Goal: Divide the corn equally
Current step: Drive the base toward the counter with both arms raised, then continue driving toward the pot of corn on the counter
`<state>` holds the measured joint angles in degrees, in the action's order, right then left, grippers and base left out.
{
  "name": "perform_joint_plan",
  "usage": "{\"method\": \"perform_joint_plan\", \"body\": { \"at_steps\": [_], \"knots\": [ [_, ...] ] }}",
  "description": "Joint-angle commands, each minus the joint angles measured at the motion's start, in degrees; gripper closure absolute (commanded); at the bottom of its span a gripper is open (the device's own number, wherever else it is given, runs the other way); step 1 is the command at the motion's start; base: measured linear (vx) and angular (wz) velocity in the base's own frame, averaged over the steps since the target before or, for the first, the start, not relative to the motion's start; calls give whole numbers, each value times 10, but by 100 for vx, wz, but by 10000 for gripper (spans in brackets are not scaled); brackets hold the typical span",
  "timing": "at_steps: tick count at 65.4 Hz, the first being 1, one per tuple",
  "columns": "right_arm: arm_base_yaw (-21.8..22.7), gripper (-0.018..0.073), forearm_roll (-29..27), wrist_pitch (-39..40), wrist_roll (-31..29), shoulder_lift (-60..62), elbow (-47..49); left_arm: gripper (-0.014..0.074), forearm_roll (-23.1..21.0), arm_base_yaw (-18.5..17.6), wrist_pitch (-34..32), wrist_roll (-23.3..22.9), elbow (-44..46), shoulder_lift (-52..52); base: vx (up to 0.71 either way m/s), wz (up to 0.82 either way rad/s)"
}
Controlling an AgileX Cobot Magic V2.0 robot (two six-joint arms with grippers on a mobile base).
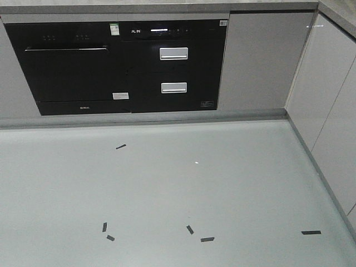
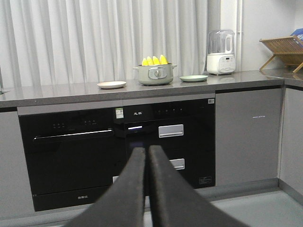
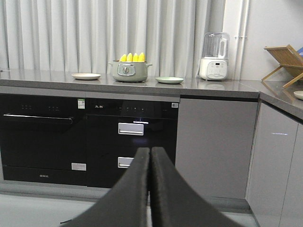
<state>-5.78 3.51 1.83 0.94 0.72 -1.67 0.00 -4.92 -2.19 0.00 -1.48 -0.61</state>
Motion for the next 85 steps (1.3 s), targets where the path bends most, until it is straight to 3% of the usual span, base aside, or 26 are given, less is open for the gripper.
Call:
{"method": "perform_joint_plan", "body": {
  "at_steps": [1,85],
  "knots": [
    [4,570,2,45,-3,0,-4,603,0,0,-43,0,-9,-10,9,3],
    [4,570,2,45,-3,0,-4,603,0,0,-43,0,-9,-10,15,6]
  ]
}}
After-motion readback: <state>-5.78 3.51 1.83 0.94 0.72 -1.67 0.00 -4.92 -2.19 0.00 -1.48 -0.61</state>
